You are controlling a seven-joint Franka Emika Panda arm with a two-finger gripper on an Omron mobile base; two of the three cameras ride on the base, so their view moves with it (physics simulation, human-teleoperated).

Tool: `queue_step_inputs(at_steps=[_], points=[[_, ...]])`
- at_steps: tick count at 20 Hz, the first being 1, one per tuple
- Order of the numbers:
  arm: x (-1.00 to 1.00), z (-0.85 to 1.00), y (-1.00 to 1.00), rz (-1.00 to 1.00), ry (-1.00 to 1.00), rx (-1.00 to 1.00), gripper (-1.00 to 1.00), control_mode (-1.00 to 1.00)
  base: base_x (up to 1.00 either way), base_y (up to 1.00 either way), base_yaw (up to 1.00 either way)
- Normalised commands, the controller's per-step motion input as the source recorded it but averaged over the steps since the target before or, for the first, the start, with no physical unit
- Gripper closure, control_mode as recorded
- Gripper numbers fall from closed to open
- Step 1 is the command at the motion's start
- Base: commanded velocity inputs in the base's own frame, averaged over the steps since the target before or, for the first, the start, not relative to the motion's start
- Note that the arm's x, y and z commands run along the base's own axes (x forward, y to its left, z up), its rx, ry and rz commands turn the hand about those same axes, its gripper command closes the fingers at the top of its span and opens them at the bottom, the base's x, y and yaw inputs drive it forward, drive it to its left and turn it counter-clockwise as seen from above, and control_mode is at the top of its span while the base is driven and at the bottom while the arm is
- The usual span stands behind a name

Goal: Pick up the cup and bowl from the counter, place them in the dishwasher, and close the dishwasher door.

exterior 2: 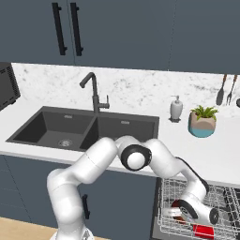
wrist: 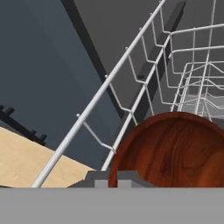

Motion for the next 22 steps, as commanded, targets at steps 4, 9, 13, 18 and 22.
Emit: queue_step_inputs(at_steps=[4, 9, 13, 18, 22], points=[[0.0, 0.0, 0.0, 0.0, 0.0, 0.0, -1.0, -1.0, 0.0, 0.0, 0.0], [0.0, 0.03, 0.0, 0.0, 0.0, 0.0, -1.0, -1.0, 0.0, 0.0, 0.0], [-0.04, 0.36, -0.02, 0.0, 0.0, 0.0, -1.0, -1.0, 0.0, 0.0, 0.0], [-0.56, 0.81, 0.0, -0.02, -0.01, 0.0, -1.0, -1.0, 0.0, 0.0, 0.0], [-0.87, 0.58, -0.01, -0.09, 0.04, -0.02, -1.0, -1.0, 0.0, 0.0, 0.0]])
